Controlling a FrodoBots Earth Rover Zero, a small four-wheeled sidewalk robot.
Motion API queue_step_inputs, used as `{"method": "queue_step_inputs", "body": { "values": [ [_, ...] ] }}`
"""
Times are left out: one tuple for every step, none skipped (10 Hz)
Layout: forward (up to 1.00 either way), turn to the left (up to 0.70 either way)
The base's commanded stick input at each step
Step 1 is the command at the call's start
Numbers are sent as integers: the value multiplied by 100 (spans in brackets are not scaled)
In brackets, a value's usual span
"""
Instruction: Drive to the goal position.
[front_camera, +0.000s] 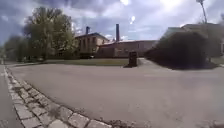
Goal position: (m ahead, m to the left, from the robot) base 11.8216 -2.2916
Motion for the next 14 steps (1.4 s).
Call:
{"method": "queue_step_inputs", "body": {
  "values": [
    [100,1],
    [100,1],
    [100,1],
    [100,1],
    [100,1],
    [100,1],
    [100,1],
    [100,1],
    [100,1],
    [100,1],
    [100,1],
    [100,1],
    [100,1],
    [100,-6]
  ]
}}
